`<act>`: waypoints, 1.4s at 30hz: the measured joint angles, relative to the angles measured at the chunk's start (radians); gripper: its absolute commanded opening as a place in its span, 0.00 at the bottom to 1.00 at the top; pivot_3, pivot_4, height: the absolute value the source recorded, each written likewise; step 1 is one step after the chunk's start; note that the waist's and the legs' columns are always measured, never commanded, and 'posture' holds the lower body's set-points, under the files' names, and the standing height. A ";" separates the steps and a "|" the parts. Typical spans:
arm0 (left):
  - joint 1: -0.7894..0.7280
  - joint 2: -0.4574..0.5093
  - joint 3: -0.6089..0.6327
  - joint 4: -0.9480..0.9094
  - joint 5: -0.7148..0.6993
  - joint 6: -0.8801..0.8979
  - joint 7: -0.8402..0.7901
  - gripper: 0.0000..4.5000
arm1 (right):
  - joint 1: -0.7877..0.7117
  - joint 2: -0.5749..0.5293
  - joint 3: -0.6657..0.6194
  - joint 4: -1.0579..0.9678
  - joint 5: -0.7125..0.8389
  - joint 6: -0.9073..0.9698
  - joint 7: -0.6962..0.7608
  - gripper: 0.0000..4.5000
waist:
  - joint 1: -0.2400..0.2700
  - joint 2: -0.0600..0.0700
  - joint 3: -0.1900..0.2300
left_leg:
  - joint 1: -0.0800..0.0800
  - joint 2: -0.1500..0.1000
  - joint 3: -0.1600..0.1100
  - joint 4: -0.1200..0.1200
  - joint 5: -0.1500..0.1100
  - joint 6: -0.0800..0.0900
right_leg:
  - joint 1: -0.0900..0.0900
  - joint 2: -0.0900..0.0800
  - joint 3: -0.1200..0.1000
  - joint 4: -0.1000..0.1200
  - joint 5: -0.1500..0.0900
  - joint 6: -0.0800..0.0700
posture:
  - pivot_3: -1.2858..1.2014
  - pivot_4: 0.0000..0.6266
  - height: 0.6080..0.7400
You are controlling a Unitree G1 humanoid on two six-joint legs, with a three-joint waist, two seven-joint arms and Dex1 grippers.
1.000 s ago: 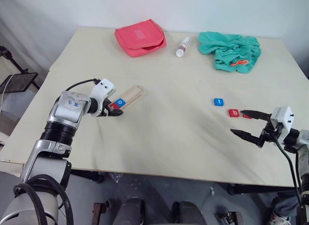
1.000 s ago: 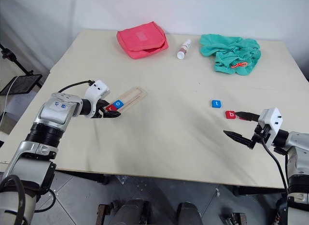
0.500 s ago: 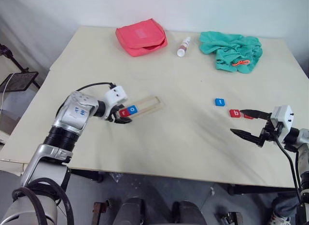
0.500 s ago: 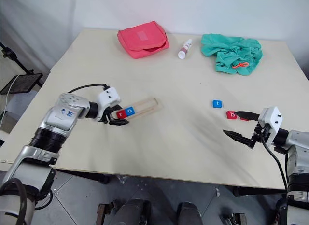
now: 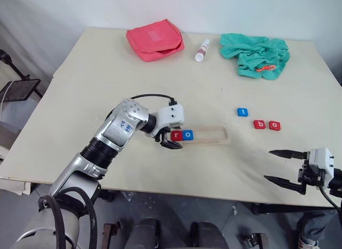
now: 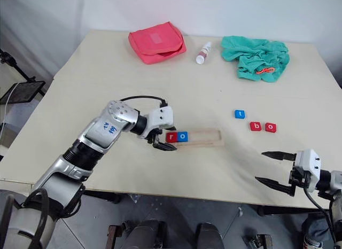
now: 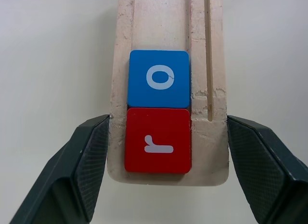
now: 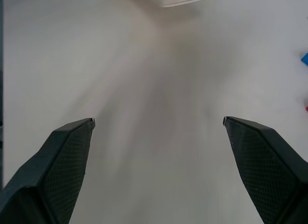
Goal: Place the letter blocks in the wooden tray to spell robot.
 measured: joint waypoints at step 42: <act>0.085 -0.113 0.354 -0.060 -0.221 -0.117 0.071 0.99 | 0.085 0.000 -0.113 -0.189 0.021 0.211 -0.310 1.00 | 0.003 0.001 0.000 | -0.001 -0.001 -0.006 0.001 0.000 0.000 | 0.003 -0.001 -0.001 -0.001 0.000 0.000 | 0.52 0.24 1.00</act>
